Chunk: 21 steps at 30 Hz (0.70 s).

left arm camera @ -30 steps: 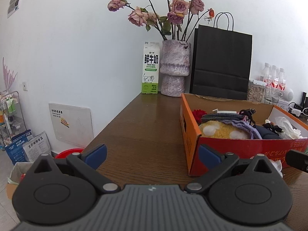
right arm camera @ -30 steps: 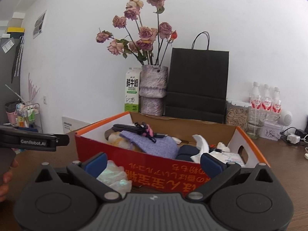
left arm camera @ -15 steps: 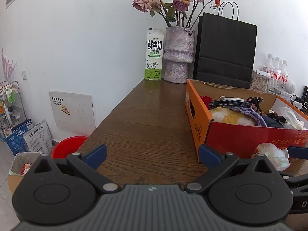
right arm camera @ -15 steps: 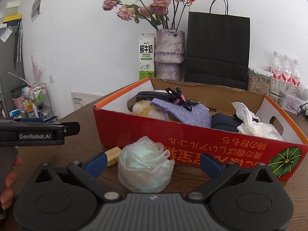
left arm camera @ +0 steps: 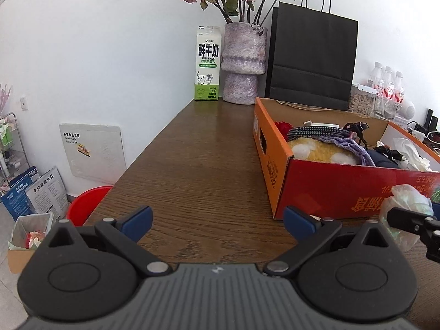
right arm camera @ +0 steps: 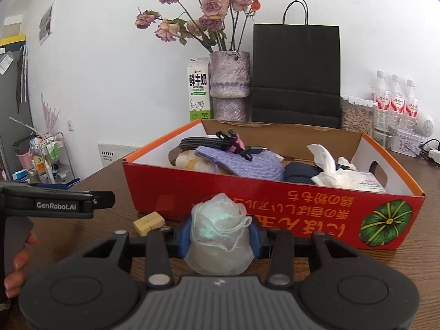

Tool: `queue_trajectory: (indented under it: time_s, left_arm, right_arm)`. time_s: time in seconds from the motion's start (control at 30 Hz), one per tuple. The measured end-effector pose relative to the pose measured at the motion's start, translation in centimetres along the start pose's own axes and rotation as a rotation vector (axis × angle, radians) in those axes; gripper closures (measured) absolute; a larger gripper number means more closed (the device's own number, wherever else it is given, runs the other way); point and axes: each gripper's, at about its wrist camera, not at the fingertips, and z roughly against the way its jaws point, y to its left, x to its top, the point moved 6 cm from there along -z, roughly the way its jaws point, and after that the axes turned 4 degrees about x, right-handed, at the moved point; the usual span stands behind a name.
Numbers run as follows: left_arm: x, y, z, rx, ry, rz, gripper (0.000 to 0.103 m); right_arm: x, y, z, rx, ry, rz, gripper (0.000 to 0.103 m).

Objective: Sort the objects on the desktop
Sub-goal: 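Grasp the translucent plastic bag with the right tool, then grasp the yellow soap bar with the left tool while the right tool holds the bag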

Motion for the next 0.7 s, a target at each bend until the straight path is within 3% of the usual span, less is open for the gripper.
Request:
queue_trajectory:
  time_s: [0.5, 0.7]
  left_arm:
    - [-0.5, -5.9, -0.2, -0.101, 0.036, -0.087, 0.003]
    - [-0.9, -7.6, -1.0, -0.122, 0.092, -0.086, 0.018]
  right_arm:
    - [-0.8, -7.0, 3.6, -0.141, -0.042, -0.07, 0.063]
    - [-1.0, -8.2, 4.3, -0.175, -0.053, -0.071, 0.062]
